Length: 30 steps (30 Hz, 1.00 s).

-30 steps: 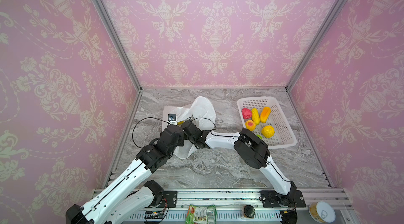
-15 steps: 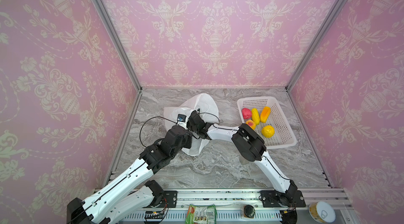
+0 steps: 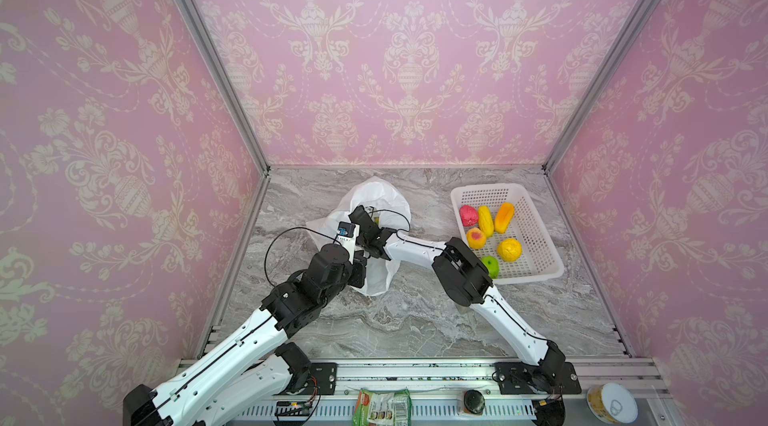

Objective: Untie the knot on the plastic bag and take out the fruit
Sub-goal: 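Close the right gripper on the long yellow fruit inside the bag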

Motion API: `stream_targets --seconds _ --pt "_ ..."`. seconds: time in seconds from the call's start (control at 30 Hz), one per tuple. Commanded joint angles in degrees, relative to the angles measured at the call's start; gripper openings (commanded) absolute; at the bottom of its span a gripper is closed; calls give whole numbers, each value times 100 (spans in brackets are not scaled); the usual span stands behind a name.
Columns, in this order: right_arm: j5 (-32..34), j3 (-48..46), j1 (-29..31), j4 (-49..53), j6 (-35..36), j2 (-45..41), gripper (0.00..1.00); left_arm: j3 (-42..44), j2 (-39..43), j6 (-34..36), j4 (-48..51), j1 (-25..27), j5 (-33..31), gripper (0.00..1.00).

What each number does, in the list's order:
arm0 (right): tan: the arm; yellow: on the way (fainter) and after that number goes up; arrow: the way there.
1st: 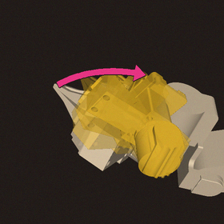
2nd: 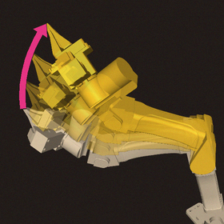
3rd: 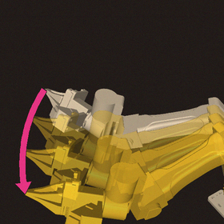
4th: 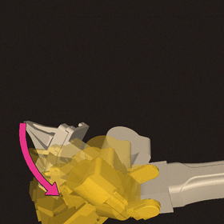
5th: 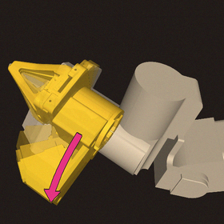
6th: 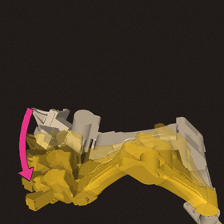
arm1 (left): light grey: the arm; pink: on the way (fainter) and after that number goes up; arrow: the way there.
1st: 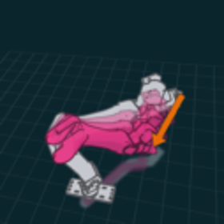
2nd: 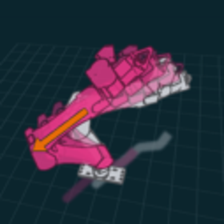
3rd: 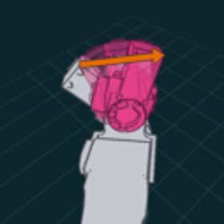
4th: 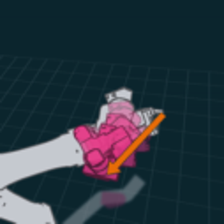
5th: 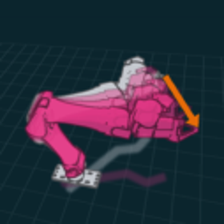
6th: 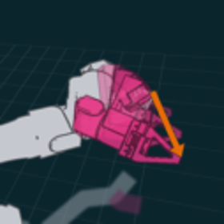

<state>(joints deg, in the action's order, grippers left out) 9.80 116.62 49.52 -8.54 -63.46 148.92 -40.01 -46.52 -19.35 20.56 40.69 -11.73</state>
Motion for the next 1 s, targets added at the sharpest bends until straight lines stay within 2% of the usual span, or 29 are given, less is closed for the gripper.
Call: stream_targets --seconds 0.0,0.2,0.37,0.5,0.7,0.8,0.97 --pt "24 -824 -90 -142 169 -369 54 42 -17 29 111 38 -428 0" --pt "-597 -3309 -75 -1705 670 -1807 44 -33 -289 -68 358 2 -1044 0" --pt "-1024 -4687 -18 -2579 825 -2740 36 -57 -446 -125 317 -187 -1139 0" --pt "-1008 -5213 103 -2583 1117 -3220 35 -116 -550 -139 357 -381 -1113 0" --pt "-1106 -5325 385 -2670 1503 -3520 32 -150 -577 -211 414 -623 -1117 0" --pt "-1080 -5471 545 -2855 1920 -3734 32 -153 -624 -227 414 -742 -1062 0" --pt "-626 -5952 887 -3137 2666 -4279 31 -152 -733 -218 411 -872 -1022 0"
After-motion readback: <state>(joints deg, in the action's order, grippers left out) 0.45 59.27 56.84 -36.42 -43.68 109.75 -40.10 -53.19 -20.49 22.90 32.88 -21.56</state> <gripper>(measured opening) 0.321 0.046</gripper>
